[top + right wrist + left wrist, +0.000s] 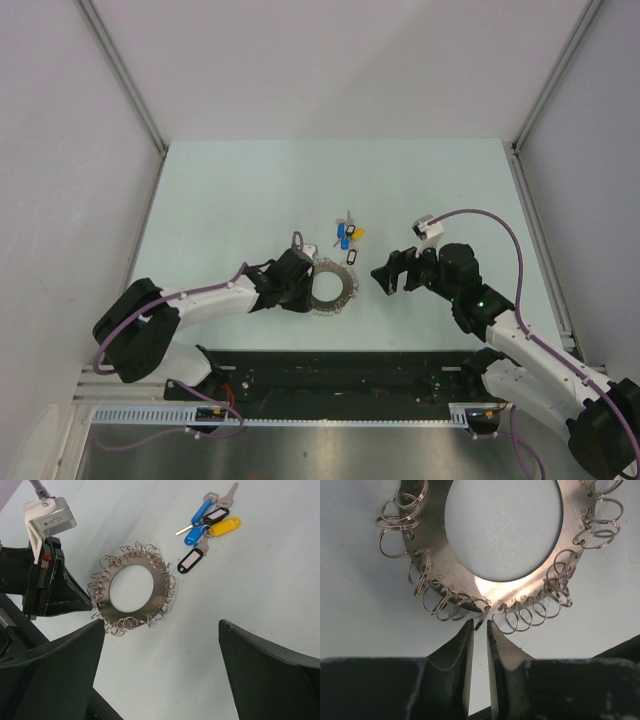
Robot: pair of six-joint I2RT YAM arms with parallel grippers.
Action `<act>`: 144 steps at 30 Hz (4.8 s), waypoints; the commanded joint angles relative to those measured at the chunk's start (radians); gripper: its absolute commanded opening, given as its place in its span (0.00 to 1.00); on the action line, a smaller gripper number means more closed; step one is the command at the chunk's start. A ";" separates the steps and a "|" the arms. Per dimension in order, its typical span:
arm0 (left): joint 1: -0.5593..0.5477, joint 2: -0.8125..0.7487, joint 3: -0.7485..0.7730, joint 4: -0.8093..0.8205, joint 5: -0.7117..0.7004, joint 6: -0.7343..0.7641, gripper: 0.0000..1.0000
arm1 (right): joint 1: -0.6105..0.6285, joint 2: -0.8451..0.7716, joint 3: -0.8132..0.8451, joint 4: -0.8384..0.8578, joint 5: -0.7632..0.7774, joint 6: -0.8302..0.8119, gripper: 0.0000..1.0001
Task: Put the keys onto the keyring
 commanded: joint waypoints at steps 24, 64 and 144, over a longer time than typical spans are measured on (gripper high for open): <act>0.005 -0.055 0.023 0.045 -0.015 0.094 0.01 | 0.011 0.010 -0.004 0.038 -0.051 0.003 1.00; 0.031 -0.524 -0.079 0.590 0.402 0.739 0.01 | 0.054 0.148 0.088 0.498 -0.524 -0.087 0.95; 0.097 -0.437 -0.079 0.745 0.658 0.501 0.08 | 0.084 0.280 0.218 0.569 -0.824 -0.165 0.00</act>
